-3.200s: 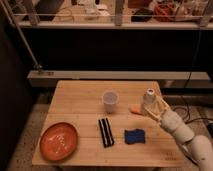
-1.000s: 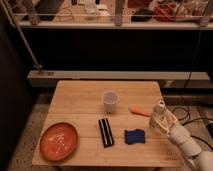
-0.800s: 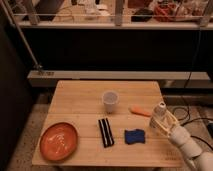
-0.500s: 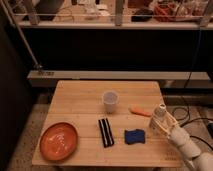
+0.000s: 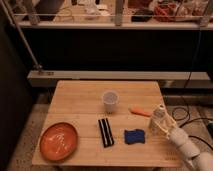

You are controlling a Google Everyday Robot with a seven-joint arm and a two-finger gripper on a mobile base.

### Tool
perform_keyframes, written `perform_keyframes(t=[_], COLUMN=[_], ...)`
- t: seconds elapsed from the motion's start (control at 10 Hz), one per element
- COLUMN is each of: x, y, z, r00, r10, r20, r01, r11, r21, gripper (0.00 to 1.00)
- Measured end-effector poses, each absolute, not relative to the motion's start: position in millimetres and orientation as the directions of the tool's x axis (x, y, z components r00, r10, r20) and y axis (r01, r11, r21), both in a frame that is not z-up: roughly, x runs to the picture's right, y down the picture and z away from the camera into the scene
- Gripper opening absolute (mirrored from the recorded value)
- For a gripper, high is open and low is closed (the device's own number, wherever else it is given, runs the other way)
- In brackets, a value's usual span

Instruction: Stand the bottle upright

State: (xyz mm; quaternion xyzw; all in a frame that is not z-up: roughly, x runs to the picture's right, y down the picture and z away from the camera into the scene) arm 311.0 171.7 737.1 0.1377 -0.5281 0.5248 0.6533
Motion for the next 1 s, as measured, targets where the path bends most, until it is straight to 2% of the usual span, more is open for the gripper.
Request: perform_keyframes(t=[0.2,0.8,1.0], x=[313.3,318.3,322.3], y=[174.4,182.5,187.4], z=[739.7,747.9,748.4], r00=[-0.097,-0.072,-0.074], r10=[0.552,0.577,0.578], r20=[0.828,0.814,0.812], r01=[-0.833,-0.834,-0.835], r11=[0.411,0.413,0.410], r21=[-0.371,-0.367,-0.368], gripper=[0.15,0.76,0.80])
